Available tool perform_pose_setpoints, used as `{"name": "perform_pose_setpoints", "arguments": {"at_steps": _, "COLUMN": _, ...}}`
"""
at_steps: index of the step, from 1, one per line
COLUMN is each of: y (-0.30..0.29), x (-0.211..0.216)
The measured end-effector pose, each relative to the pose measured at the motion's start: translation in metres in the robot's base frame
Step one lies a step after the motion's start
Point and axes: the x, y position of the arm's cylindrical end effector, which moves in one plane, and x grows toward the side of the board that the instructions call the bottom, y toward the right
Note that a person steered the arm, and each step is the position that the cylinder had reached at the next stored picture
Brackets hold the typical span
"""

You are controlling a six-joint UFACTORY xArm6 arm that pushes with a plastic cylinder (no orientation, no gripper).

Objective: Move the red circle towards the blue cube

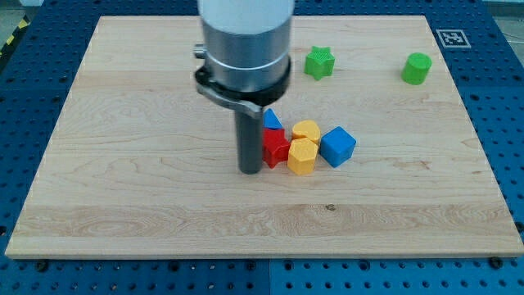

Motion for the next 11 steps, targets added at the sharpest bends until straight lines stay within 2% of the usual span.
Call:
{"name": "perform_pose_setpoints", "arguments": {"at_steps": 1, "y": -0.063, "x": -0.015}}
{"name": "perform_pose_setpoints", "arguments": {"at_steps": 2, "y": -0.094, "x": -0.08}}
{"name": "perform_pose_setpoints", "arguments": {"at_steps": 3, "y": -0.087, "x": -0.149}}
{"name": "perform_pose_setpoints", "arguments": {"at_steps": 5, "y": -0.019, "x": -0.156}}
{"name": "perform_pose_setpoints", "arguments": {"at_steps": 7, "y": 0.003, "x": -0.189}}
{"name": "perform_pose_setpoints", "arguments": {"at_steps": 8, "y": 0.053, "x": -0.172}}
{"name": "perform_pose_setpoints", "arguments": {"at_steps": 9, "y": 0.084, "x": -0.128}}
{"name": "perform_pose_setpoints", "arguments": {"at_steps": 11, "y": 0.076, "x": -0.134}}
